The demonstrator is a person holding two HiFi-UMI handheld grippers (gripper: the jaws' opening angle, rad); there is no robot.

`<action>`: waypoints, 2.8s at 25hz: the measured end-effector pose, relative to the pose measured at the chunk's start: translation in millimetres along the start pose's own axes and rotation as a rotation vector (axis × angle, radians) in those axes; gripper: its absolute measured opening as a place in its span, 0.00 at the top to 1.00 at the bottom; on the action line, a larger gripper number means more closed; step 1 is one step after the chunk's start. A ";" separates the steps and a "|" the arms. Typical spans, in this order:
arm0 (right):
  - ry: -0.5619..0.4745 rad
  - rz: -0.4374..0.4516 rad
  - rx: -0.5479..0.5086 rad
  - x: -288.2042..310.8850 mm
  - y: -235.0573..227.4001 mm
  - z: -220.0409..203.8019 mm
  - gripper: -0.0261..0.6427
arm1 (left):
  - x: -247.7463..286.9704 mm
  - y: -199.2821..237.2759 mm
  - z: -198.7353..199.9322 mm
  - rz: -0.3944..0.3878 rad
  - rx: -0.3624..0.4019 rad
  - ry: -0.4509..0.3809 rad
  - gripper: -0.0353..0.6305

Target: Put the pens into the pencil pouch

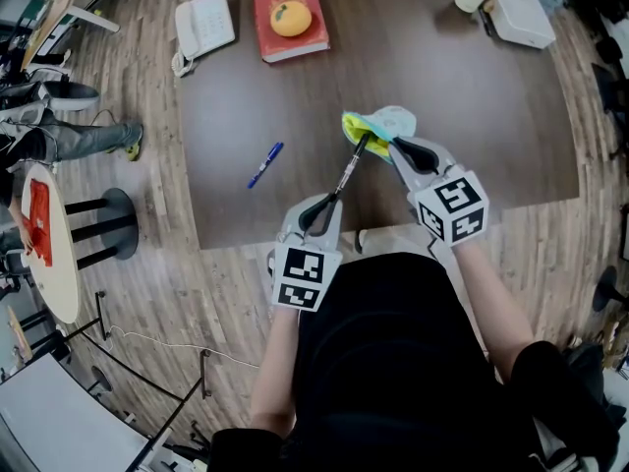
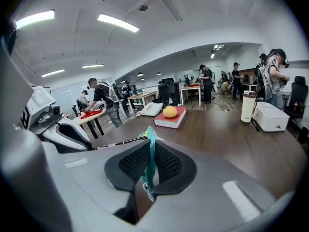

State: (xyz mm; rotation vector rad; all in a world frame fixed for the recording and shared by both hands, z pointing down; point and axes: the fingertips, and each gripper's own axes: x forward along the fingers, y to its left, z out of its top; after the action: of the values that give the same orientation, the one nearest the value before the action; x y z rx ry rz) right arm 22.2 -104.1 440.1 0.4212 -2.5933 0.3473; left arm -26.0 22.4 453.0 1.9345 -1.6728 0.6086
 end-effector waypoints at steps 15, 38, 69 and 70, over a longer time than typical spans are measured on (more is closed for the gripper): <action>-0.007 0.020 -0.008 -0.2 -1.7 1.3 0.90 | 1.1 6.6 32.5 0.004 -0.006 -0.060 0.90; -0.005 0.029 0.006 -2.8 -1.7 -0.9 0.90 | 31.7 6.6 66.0 -0.014 0.032 -0.105 0.90; 0.018 0.023 -0.004 -1.2 6.9 -5.0 0.90 | 23.2 20.4 27.7 0.000 0.005 -0.058 0.86; 0.018 0.023 -0.005 -0.9 7.7 -4.6 0.90 | 21.5 22.9 24.8 0.006 -0.002 -0.054 0.86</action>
State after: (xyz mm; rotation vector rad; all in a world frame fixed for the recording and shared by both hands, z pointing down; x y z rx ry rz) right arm 22.1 -95.3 442.3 0.3852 -2.5823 0.3511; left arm -45.5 -12.4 449.5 1.9615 -1.7117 0.5610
